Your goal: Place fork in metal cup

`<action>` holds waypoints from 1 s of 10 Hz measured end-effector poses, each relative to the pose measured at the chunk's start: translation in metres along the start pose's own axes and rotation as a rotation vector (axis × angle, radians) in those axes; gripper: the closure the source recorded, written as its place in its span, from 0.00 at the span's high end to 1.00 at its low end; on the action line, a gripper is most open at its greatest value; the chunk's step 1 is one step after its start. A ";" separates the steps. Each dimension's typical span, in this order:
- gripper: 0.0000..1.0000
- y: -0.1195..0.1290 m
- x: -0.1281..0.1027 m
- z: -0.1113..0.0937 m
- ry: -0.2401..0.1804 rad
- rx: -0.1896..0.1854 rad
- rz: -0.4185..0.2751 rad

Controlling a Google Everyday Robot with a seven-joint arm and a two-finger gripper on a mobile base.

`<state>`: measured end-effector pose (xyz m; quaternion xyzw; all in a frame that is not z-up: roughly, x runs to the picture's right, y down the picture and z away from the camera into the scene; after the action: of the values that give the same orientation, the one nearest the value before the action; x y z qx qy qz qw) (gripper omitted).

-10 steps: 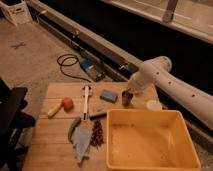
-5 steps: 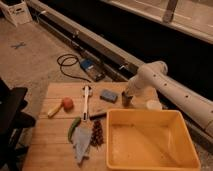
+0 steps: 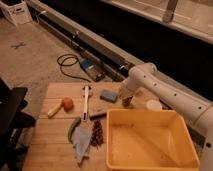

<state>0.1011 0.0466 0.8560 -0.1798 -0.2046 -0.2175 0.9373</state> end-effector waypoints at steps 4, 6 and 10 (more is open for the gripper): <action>0.24 0.003 -0.002 0.006 -0.031 -0.009 0.024; 0.43 0.002 -0.005 0.006 -0.046 -0.003 0.028; 0.65 -0.001 -0.006 0.006 -0.067 0.009 0.031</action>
<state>0.0935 0.0505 0.8585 -0.1862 -0.2338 -0.1959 0.9340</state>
